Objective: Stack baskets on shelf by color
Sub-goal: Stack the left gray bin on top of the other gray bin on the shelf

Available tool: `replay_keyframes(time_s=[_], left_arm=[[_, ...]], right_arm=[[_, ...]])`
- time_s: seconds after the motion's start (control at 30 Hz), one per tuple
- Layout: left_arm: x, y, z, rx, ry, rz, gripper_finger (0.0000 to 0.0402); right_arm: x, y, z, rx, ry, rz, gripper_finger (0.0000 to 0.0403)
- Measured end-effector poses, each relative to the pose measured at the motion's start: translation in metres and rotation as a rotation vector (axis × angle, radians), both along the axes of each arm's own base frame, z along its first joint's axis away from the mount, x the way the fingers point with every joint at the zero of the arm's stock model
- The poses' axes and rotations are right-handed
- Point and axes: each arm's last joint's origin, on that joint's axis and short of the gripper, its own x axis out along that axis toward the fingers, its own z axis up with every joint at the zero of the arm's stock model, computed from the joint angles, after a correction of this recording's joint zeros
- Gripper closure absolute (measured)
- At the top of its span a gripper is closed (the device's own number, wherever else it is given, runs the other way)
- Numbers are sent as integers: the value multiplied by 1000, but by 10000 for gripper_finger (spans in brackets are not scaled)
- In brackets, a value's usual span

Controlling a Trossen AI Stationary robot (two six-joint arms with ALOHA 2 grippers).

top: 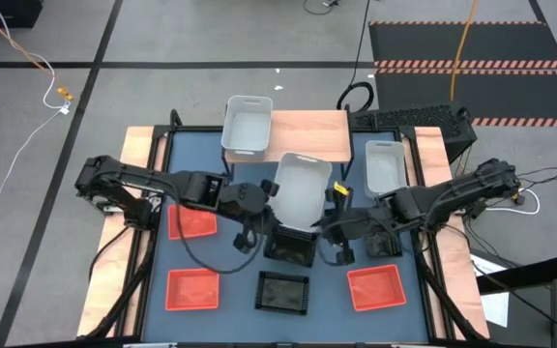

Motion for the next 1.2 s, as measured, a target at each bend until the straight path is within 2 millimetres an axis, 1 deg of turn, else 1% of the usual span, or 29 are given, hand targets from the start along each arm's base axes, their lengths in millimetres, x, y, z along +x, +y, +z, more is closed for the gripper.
replay_keyframes(time_s=[0.13, 0.23, 0.3, 0.37, 0.43, 0.5, 0.57, 0.67, 0.73, 0.8, 0.93, 1.07, 1.2], left_arm=[[-10, 5, 36, 35, -16, -19, 398], [-18, 14, 61, 76, -29, -25, 398], [-24, 24, 78, 59, -41, 34, 399], [-30, 36, 93, 75, -56, 111, 399], [-39, 50, 103, 132, -32, 169, 400], [-48, 65, 108, 163, 12, 238, 400], [-55, 84, 109, 154, 62, 294, 400], [-66, 116, 104, 136, 145, 368, 400], [-74, 136, 102, 126, 183, 372, 400], [-84, 155, 102, 119, 192, 338, 401], [-101, 190, 102, 41, 157, 253, 401], [-114, 213, 98, -26, 113, 190, 401], [-121, 225, 87, -71, 147, 180, 401]], right_arm=[[-20, -3, 25, -5, -135, -37, 260], [-41, -9, 45, -34, -251, -123, 228], [-55, -14, 56, -45, -311, -187, 215], [-66, -20, 59, -54, -351, -244, 207], [-75, -24, 54, -51, -368, -280, 205], [-81, -27, 41, -45, -382, -311, 205], [-86, -29, 26, -33, -400, -334, 206], [-92, -31, 2, -3, -439, -342, 206], [-95, -33, -12, 13, -464, -343, 206], [-98, -34, -27, 24, -480, -346, 206], [-105, -37, -50, 50, -484, -362, 206], [-110, -39, -58, 104, -490, -391, 206], [-113, -40, -60, 140, -500, -407, 206]])
